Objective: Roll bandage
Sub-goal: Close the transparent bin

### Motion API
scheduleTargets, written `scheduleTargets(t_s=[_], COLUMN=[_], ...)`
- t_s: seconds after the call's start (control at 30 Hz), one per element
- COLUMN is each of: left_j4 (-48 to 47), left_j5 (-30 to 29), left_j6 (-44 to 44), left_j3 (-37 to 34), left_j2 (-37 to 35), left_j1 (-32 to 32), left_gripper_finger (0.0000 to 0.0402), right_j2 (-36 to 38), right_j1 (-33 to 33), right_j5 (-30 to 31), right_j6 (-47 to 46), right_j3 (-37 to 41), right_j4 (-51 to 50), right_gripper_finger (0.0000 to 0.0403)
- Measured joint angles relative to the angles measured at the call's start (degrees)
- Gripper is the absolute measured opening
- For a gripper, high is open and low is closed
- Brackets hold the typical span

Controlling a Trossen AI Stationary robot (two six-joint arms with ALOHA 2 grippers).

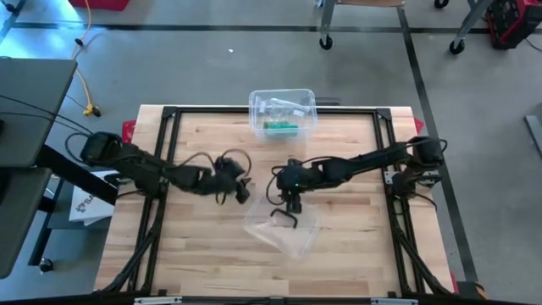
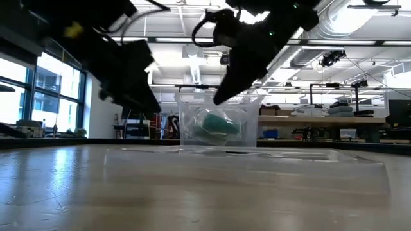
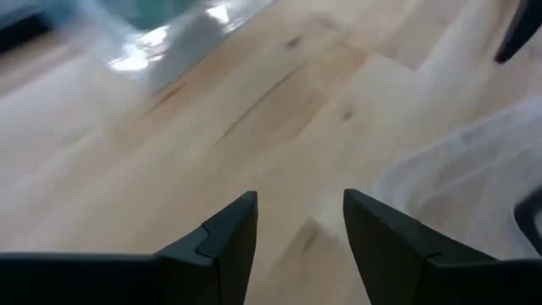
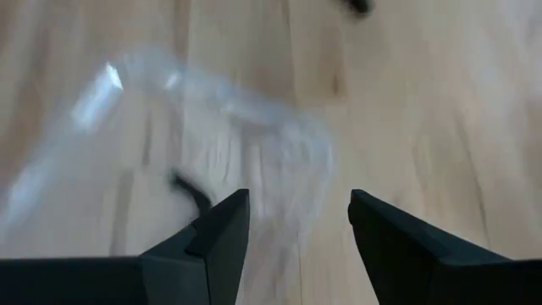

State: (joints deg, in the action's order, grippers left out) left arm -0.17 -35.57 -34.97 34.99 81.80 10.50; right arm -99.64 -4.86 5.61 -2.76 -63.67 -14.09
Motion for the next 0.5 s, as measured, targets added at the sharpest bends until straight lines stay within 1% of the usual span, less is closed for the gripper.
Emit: scheduleTargets(t_s=[0.1,0.13,0.2,0.27,0.4,0.43,0.5], left_j4=[13.77,18.66,26.63,33.87,45.54,47.9,50.73], left_j5=[11.14,14.65,19.71,24.48,37.76,39.68,40.64], left_j6=[7.5,9.49,13.61,18.41,27.39,28.49,28.69], left_j3=[-2.96,-3.88,-5.14,-5.28,-5.19,-5.14,-4.28], left_j2=[0.04,0.38,1.36,3.54,10.59,13.0,17.93], left_j1=[-5.93,-7.34,-9.31,-10.54,-12.16,-12.25,-12.37], left_gripper_finger=[0.0158,0.0155,0.0148,0.0141,0.0129,0.0127,0.0123], right_j2=[-2.62,-3.38,-4.5,-5.55,-6.39,-6.27,-6.19], right_j1=[-1.52,-2.5,-4.62,-7.04,-11.85,-12.86,-14.79], right_j5=[0.02,-0.02,-0.1,-0.14,0.15,0.23,0.23], right_j6=[-2.12,-3.22,-6.01,-9.95,-18.59,-20.72,-23.48], right_j3=[-4.12,-5.03,-6.02,-6.03,-5.32,-5.2,-4.36], right_j4=[-9.2,-10.8,-12.07,-12.77,-16.34,-17.39,-19.31], right_gripper_finger=[0.0197,0.0197,0.0197,0.0197,0.0197,0.0197,0.0197])
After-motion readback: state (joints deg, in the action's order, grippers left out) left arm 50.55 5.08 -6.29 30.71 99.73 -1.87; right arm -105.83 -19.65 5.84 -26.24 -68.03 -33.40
